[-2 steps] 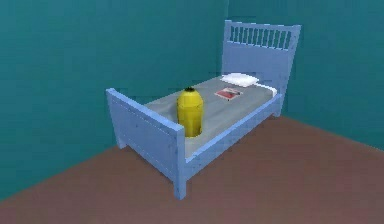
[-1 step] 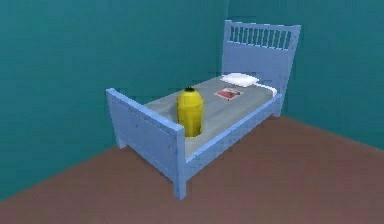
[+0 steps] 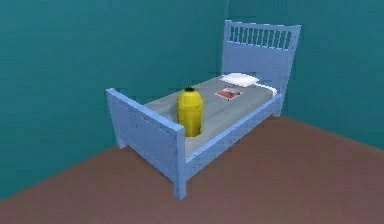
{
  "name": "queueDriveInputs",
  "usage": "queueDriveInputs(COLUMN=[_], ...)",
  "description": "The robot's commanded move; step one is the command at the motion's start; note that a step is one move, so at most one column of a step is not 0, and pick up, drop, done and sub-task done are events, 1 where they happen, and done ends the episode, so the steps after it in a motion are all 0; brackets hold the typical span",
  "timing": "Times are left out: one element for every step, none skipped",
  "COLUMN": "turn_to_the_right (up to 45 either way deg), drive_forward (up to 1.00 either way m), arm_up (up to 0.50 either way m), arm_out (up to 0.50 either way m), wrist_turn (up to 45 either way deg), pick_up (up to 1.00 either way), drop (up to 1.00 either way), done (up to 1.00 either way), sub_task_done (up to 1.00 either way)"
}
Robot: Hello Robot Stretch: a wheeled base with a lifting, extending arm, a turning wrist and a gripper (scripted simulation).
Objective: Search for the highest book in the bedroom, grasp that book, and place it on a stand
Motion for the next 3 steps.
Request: queueDriveInputs(turn_to_the_right=[0.0,0.0,0.0], drive_forward=[0.0,0.0,0.0], arm_up=[0.0,0.1,0.24], arm_out=[0.0,0.0,0.0], wrist_turn=[0.0,0.0,0.0], pick_up=[1.0,0.0,0.0], drop=[0.0,0.0,0.0], done=[0.0,0.0,0.0], sub_task_done=[0.0,0.0,0.0])
